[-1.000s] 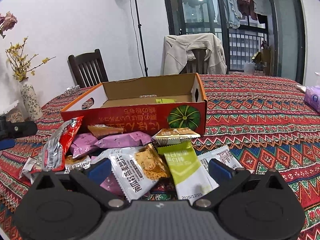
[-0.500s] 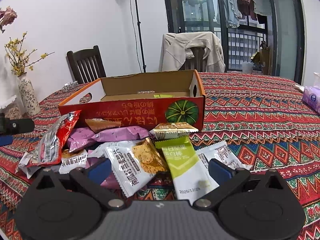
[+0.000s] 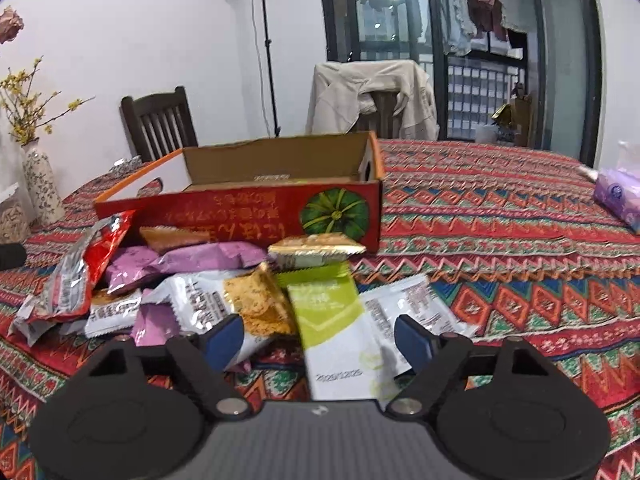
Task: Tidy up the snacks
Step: 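Return both grippers to the snack pile and grasp a green-white packet with the right gripper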
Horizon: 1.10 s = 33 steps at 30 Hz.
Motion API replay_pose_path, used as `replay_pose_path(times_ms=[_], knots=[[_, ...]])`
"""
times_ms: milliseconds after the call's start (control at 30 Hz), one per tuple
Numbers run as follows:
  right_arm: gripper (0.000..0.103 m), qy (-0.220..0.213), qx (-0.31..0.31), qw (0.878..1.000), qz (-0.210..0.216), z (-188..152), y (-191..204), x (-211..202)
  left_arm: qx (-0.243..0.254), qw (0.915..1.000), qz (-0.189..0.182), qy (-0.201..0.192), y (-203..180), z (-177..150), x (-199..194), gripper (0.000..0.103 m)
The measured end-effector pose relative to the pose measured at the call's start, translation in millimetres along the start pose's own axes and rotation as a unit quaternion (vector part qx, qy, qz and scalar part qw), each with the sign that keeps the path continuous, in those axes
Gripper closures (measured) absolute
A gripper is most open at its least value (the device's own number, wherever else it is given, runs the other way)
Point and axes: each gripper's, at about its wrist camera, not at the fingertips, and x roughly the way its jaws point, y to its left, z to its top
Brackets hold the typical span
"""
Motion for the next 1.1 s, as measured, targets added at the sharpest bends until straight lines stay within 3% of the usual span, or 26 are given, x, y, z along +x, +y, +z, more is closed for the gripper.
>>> replay_pose_path(times_ms=[100,267,500,567,767,933,1100], knots=[[0.023,-0.004,-0.001,1.0,-0.002,1,-8,-4,0.0,1.0,-0.003,-0.003,5,-1,-2,0.0],[0.057,0.015,-0.03,0.999,0.013,4,-13,4,-0.011,0.9999,-0.006,-0.002,11,-2,0,0.0],[0.057,0.056,-0.064,0.996,0.032,3,1,30,-0.012,0.9999,-0.007,0.006,17,-5,4,0.0],[0.067,0.053,-0.058,0.996,0.033,3,1,31,-0.009,0.9999,-0.001,0.009,20,-6,5,0.0],[0.069,0.012,-0.035,0.999,0.027,2,-5,12,0.002,0.9994,0.02,0.029,30,-7,11,0.0],[0.069,-0.031,-0.016,0.999,0.024,7,-12,-8,0.02,0.997,0.027,0.07,36,-13,21,0.0],[0.069,-0.046,-0.009,0.999,0.02,10,-14,-12,0.048,0.9932,0.031,0.101,28,-21,34,0.0]])
